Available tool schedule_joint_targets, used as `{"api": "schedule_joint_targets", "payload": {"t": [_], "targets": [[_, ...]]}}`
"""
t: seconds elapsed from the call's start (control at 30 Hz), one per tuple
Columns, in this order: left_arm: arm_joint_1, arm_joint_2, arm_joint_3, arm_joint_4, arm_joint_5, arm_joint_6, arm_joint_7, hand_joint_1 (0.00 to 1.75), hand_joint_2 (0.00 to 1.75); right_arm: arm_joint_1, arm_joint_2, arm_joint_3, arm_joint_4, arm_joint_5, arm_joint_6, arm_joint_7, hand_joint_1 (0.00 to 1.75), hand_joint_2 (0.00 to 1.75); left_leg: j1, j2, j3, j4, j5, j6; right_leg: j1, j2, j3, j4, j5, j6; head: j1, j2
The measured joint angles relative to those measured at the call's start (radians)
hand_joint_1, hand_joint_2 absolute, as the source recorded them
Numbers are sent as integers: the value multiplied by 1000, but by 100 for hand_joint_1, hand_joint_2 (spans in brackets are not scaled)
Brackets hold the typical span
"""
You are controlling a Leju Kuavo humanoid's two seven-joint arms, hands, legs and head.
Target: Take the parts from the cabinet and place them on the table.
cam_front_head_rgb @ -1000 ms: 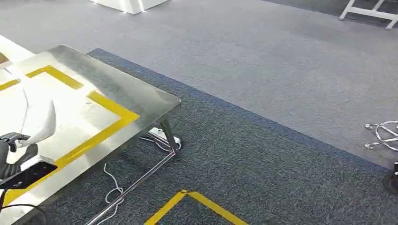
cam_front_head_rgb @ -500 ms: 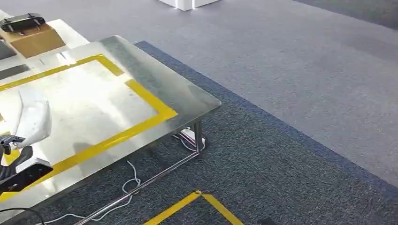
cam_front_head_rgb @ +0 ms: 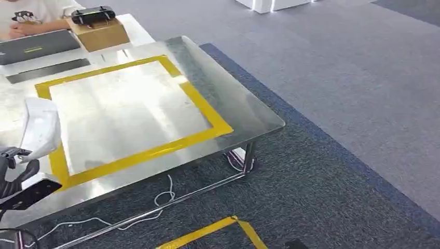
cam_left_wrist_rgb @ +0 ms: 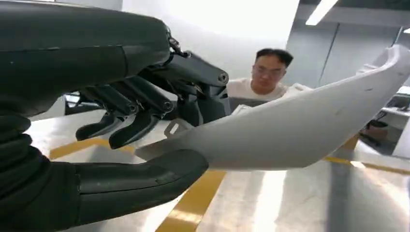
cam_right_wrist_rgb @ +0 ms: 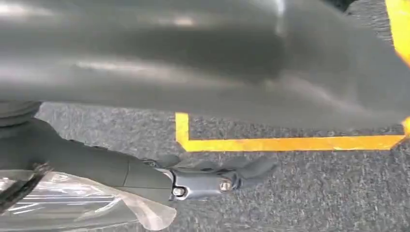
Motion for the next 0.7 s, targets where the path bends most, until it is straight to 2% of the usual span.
{"api": "schedule_joint_targets", "payload": {"t": [0.03, 0.07, 0.1, 0.13, 0.17, 0.2, 0.23, 0.27, 0.3, 0.33, 0.37, 0.4, 0.43, 0.5, 0.53, 0.57, 0.6, 0.63, 0.67, 0.7], "targets": [[2, 4, 0, 0, 0, -1, 0, 175, 175, -2, 5, 0, 0, 1, 1, 0, 0, 0, -1, 15, 0, 5, -6, -3, -7, -14, 5, -10, 4, -7, -1, 0], [-2, 7, 1, 0, 0, -2, 1, 175, 175, -1, 4, -1, 0, 2, 2, 0, 0, 0, -7, 78, -11, 33, -27, -10, -6, -27, 9, -14, 3, -14, -9, 0], [-9, 10, 1, 0, 0, -2, 2, 175, 175, -1, 4, -1, 0, 3, 2, 0, 0, 0, -6, 114, -38, 91, -62, -16, -6, -41, 11, -14, 2, -17, -13, 0], [-12, 9, 0, 0, 0, -2, 2, 175, 175, 1, 4, -1, 0, 3, 2, 0, 0, 0, -2, 132, -77, 175, -102, -21, -4, -56, 12, -14, 0, -20, -13, 0], [-10, 8, -1, 0, 0, -3, 3, 175, 175, 2, 4, -1, 0, 3, 2, 0, 0, 0, 1, 137, -113, 250, -130, -24, -4, -69, 13, -14, -3, -21, -13, 0], [-8, 8, -2, 0, 0, -5, 2, 175, 175, 3, 4, 0, 0, 4, 2, 0, 0, 0, 4, 138, -138, 300, -143, -27, -4, -82, 14, -14, -5, -21, -13, 0], [-8, 7, -2, 0, 0, -6, 3, 175, 175, 3, 4, 0, 0, 6, 2, 1, 0, 0, 7, 139, -141, 303, -131, -30, -4, -97, 16, -14, -7, -20, -13, 0], [-8, 7, -2, 0, 0, -8, 3, 175, 175, 2, 5, 0, 0, 9, 2, 2, 0, 0, 8, 143, -119, 257, -93, -31, -4, -111, 20, -13, -11, -19, -13, 0], [-9, 7, -2, 0, -1, -8, 3, 175, 175, 1, 5, 0, 0, 12, 3, 2, 0, 0, 9, 152, -77, 174, -45, -30, -4, -124, 26, -14, -14, -16, -13, 0], [-9, 7, -2, 0, -2, -8, 5, 175, 175, 1, 6, -1, 0, 16, 3, 3, 0, 0, 8, 176, -29, 82, -1, -27, -4, -135, 34, -14, -19, -14, -14, 0], [-11, 7, -2, 0, -2, -8, 5, 175, 175, 1, 6, -1, 0, 19, 4, 5, 0, 0, 2, 227, 3, 17, 6, -24, -1, -146, 40, -14, -24, -9, -13, 0], [-14, 7, -3, 0, -3, -8, 5, 175, 175, 2, 6, -2, 0, 23, 5, 7, 0, 0, -12, 239, 8, 3, -6, -16, 6, -155, 40, -10, -31, -1, -16, 0], [-13, 7, -3, 0, -5, -8, 5, 175, 175, 1, 6, -2, 1, 28, 6, 8, 0, 0, -9, 227, 2, 6, -6, -6, 9, -167, 42, -12, -33, 4, -12, 0], [-8, 7, -3, 0, -10, -7, 5, 175, 175, 0, 7, -5, 0, 34, 9, 9, 0, 0, -11, 200, -2, 7, -8, 5, 9, -195, 53, -20, -36, 12, -11, 0], [-7, 8, -3, -1, -10, -7, 5, 175, 175, 0, 7, -8, 0, 36, 10, 9, 0, 0, -5, 187, 5, -4, -2, 13, 9, -200, 55, -19, -44, 20, -13, 0], [-4, 7, -3, -2, -11, -5, 5, 175, 175, -2, 7, -10, 0, 38, 11, 10, 0, 0, -1, 177, 7, -7, 0, 17, 4, -141, 46, -2, -57, 26, -6, 0], [-9, 8, -4, -3, -11, -5, 5, 175, 175, -1, 8, -10, 0, 41, 13, 9, 0, 0, 1, 167, 6, -7, 1, 25, 1, -85, 16, 57, -90, 27, -4, 0], [-11, 7, -5, -3, -13, -5, 4, 175, 175, 0, 8, -10, 1, 43, 14, 11, 0, 0, 1, 154, 5, -7, 0, 28, 1, -63, -27, 140, -128, 27, -1, 0], [-9, 6, -7, -3, -14, -5, 3, 175, 175, 2, 8, -10, 2, 45, 15, 13, 0, 0, 1, 141, 6, -7, -1, 29, 2, -55, -74, 228, -161, 28, -2, 0], [-8, 6, -8, -3, -15, -5, 2, 175, 175, 5, 8, -10, 3, 48, 16, 14, 0, 0, 1, 127, 6, -7, -2, 30, 3, -53, -117, 298, -178, 28, -2, 0]]}}
